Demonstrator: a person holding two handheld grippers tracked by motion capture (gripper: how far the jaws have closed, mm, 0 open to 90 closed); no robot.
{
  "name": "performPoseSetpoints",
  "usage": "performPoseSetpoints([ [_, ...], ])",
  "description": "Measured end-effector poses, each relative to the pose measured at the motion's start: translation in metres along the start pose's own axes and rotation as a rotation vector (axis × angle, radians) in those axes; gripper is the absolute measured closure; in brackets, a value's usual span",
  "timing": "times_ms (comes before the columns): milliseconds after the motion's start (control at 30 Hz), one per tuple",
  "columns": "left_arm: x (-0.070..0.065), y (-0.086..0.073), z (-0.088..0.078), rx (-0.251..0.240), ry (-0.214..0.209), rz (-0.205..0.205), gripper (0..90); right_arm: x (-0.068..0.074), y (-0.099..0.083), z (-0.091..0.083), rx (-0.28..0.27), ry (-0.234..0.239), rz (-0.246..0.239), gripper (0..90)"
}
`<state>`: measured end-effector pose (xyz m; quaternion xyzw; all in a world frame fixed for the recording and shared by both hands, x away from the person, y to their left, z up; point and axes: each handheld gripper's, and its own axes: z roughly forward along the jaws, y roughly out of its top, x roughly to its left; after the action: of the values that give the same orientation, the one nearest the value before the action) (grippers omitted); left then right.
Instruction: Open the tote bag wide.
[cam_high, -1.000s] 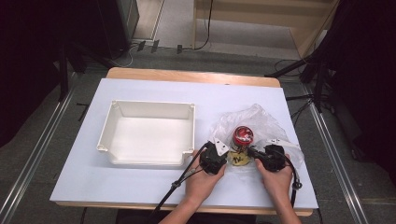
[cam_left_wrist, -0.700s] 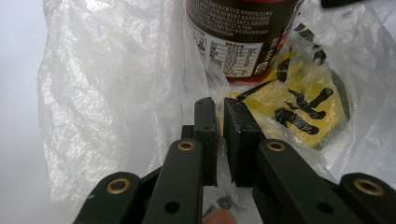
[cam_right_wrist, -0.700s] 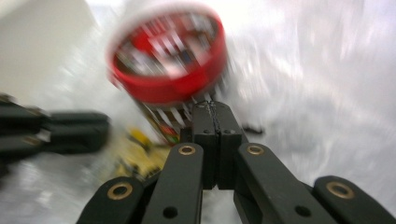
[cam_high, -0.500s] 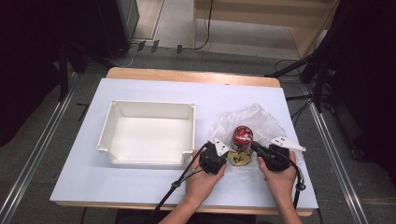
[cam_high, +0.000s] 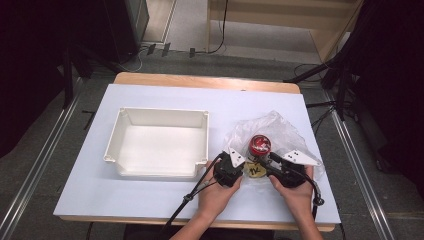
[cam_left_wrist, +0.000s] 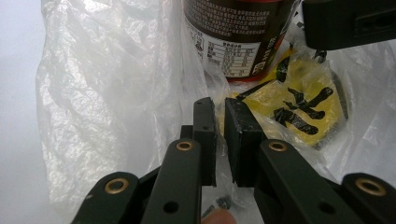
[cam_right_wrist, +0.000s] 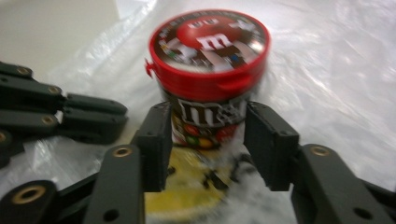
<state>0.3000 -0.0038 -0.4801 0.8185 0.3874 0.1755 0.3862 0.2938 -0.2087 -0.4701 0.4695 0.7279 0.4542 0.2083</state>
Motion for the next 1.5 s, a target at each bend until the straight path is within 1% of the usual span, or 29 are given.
performPoseSetpoints([
  [33,0.0,0.0,0.0,0.0,-0.001,0.0,83.1,0.003,0.001,0.006,0.003,-0.021,-0.004,42.9],
  [67,0.0,0.0,0.0,0.002,-0.001,0.001,83.1,0.003,0.001,0.006,0.003,-0.021,-0.004,42.9],
  [133,0.0,0.0,0.0,0.003,-0.001,0.002,83.1,0.002,0.0,0.012,0.013,-0.034,-0.004,39.3],
  [167,0.0,0.0,0.0,0.003,-0.001,0.002,83.1,0.001,-0.001,0.017,0.013,-0.029,0.004,35.6],
  [233,0.0,0.0,0.0,0.002,-0.002,0.001,83.1,0.001,-0.001,0.019,0.014,-0.028,0.006,34.2],
  [267,0.0,0.0,0.0,0.001,-0.002,0.001,83.1,0.001,-0.001,0.02,0.012,-0.029,-0.001,33.0],
  [300,0.0,0.0,0.0,0.002,-0.002,0.002,83.1,0.001,0.001,0.022,0.008,-0.033,-0.003,30.8],
  [333,0.0,0.0,0.0,0.0,-0.001,0.0,83.1,0.001,0.001,0.022,0.008,-0.033,-0.003,30.8],
  [467,0.0,0.0,0.0,0.001,-0.001,0.002,83.5,0.002,0.005,0.028,-0.004,-0.033,0.014,26.6],
  [500,0.0,0.0,0.0,0.001,0.0,0.002,83.6,0.002,0.005,0.03,0.001,-0.033,0.019,25.7],
  [567,0.0,0.0,0.0,0.002,0.0,0.001,83.9,0.002,0.006,0.036,0.008,-0.041,0.019,24.5],
  [600,0.0,0.0,0.0,0.002,-0.001,0.002,84.3,0.004,0.008,0.04,0.008,-0.058,0.019,23.5],
  [667,0.0,0.0,0.0,0.002,-0.002,0.002,84.5,0.005,0.009,0.042,0.007,-0.064,0.013,23.3],
  [700,0.0,0.0,0.0,0.004,-0.002,0.004,84.9,0.006,0.009,0.044,0.011,-0.074,0.016,23.1],
  [733,0.0,0.0,0.0,0.004,-0.003,0.003,85.5,0.008,0.01,0.047,0.016,-0.093,0.013,23.5],
  [867,0.0,0.0,0.0,-0.001,-0.004,0.004,85.6,0.009,0.011,0.049,0.018,-0.098,0.018,24.5],
  [967,0.0,0.0,0.0,-0.004,-0.004,0.004,85.7,0.011,0.011,0.046,0.023,-0.112,-0.013,25.5],
  [1000,0.0,0.0,-0.001,-0.009,-0.003,0.003,85.8,0.012,0.012,0.046,0.027,-0.115,-0.014,25.6],
  [1067,0.0,-0.001,-0.001,-0.015,-0.004,0.003,85.8,0.012,0.012,0.044,0.029,-0.105,-0.007,25.7],
  [1100,-0.001,-0.001,-0.003,-0.032,0.006,0.012,85.2,0.012,0.013,0.043,0.027,-0.102,-0.001,25.7],
  [1167,-0.002,-0.002,-0.004,-0.041,0.003,0.017,84.3,0.011,0.014,0.042,0.025,-0.099,0.003,25.7],
  [1200,-0.002,-0.003,-0.006,-0.063,0.002,0.011,81.3,0.012,0.014,0.04,0.026,-0.097,0.007,25.7],
  [1300,0.0,-0.004,-0.011,-0.08,-0.02,0.005,77.6,0.011,0.013,0.04,0.044,-0.101,0.001,25.7],
  [1367,-0.001,-0.005,-0.013,-0.087,-0.022,0.009,77.0,0.011,0.012,0.041,0.045,-0.102,-0.002,25.7],
  [1400,0.0,-0.008,-0.018,-0.101,-0.038,0.005,75.0,0.01,0.012,0.04,0.045,-0.098,-0.003,25.7],
  [1433,0.001,-0.009,-0.021,-0.108,-0.053,0.0,74.1,0.01,0.011,0.04,0.041,-0.095,0.0,25.7],
  [1500,0.004,-0.012,-0.026,-0.111,-0.072,-0.005,71.6,0.011,0.01,0.041,0.035,-0.098,0.0,25.7],
])
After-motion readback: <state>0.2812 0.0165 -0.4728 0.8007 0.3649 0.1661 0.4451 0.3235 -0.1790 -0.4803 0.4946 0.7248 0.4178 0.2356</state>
